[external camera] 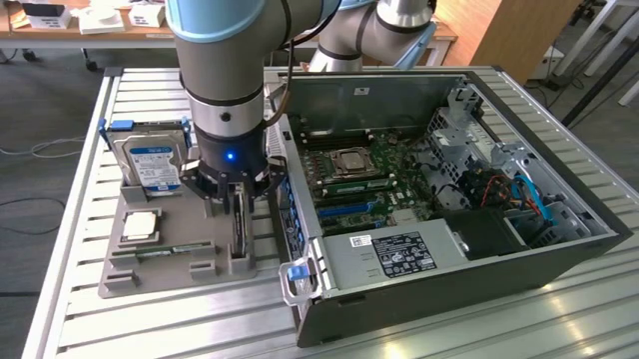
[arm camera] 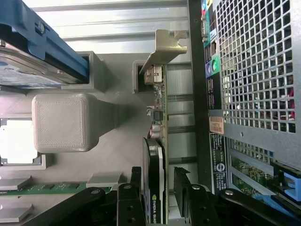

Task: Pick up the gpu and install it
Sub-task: 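Pick up the gpu and move the gpu toward the slot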

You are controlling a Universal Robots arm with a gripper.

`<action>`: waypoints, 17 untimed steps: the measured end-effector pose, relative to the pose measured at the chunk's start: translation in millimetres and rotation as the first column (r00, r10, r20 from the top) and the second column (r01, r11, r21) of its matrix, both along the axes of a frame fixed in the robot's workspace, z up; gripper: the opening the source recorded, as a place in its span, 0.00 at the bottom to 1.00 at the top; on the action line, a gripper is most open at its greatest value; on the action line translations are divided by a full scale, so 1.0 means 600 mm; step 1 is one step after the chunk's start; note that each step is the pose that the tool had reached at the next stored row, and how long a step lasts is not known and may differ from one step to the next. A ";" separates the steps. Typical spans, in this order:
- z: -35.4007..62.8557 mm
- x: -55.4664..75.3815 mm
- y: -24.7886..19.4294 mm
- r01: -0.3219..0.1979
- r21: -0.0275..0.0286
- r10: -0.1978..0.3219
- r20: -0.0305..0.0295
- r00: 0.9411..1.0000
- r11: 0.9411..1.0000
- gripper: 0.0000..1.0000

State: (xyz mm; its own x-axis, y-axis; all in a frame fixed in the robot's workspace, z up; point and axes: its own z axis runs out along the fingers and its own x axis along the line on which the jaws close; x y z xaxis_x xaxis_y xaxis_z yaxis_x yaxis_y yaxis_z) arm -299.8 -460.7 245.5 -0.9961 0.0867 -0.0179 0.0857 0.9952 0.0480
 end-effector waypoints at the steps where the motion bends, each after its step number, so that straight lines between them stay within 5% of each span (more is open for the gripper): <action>1: -0.002 0.000 0.0000 0.000 0.000 0.000 0.000 1.000 1.000 0.42; 17: -0.018 0.000 0.0004 0.000 0.000 0.000 0.000 1.000 1.000 0.42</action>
